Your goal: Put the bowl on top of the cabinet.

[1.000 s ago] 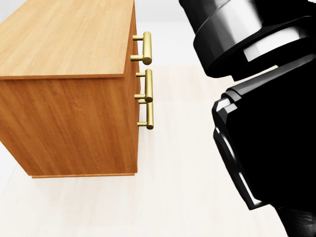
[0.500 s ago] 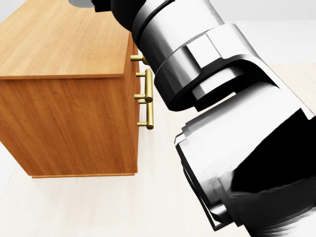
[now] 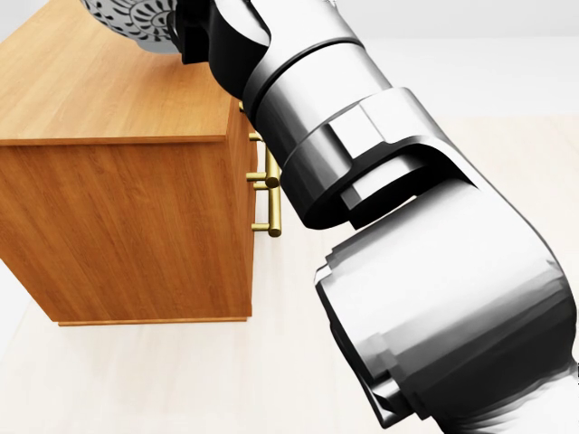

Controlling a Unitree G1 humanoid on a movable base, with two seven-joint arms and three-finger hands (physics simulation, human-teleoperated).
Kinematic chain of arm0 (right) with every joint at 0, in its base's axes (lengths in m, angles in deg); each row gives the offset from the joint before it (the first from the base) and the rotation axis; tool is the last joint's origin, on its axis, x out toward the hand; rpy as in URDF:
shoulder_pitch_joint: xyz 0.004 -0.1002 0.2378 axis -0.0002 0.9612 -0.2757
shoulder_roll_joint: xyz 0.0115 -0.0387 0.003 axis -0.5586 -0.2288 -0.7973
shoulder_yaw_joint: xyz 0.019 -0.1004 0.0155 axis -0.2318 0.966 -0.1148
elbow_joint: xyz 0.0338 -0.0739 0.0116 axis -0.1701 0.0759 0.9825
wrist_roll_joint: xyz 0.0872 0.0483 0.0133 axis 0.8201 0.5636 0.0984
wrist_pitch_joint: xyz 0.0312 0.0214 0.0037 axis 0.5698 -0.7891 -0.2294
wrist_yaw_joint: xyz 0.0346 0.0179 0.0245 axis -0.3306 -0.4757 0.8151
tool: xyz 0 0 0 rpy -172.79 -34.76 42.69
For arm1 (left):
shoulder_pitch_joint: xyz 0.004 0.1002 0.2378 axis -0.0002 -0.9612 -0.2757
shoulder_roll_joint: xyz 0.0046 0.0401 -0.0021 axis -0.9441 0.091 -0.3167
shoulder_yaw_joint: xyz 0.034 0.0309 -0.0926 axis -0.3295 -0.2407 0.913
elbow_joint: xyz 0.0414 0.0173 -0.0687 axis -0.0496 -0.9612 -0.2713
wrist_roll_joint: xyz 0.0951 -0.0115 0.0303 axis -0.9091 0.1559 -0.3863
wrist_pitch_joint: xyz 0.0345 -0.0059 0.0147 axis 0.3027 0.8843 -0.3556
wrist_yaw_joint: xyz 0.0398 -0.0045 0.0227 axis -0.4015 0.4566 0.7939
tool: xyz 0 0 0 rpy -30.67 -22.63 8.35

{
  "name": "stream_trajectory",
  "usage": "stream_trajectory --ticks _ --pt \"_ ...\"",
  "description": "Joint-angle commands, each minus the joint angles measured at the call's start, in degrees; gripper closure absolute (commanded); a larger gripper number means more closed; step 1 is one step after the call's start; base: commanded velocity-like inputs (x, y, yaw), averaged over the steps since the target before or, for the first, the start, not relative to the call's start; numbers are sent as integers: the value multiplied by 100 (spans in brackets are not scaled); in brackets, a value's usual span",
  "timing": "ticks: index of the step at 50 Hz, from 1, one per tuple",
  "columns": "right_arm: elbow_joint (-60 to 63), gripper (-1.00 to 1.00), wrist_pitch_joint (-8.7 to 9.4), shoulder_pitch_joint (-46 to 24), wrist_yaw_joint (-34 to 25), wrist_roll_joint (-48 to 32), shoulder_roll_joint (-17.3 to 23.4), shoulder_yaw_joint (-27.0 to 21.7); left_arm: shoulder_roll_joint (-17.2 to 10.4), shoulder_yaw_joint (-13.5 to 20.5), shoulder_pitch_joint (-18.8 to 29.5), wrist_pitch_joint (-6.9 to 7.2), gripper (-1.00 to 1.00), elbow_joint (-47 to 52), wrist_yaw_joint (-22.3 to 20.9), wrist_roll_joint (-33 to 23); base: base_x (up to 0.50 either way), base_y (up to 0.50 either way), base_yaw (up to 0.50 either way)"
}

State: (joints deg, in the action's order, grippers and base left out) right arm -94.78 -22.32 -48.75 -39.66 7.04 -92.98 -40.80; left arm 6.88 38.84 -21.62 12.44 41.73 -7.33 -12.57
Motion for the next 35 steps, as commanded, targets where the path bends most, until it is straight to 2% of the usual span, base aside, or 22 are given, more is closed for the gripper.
stream_trajectory --ticks 1,35 --pt "59 100 0 92 135 -222 -26 -12 8 -12 -4 0 -100 4 -4 -8 0 0 0" --pt "50 100 0 305 174 -353 -53 26 52 -67 -24 0 -100 16 -27 -67 0 0 0"
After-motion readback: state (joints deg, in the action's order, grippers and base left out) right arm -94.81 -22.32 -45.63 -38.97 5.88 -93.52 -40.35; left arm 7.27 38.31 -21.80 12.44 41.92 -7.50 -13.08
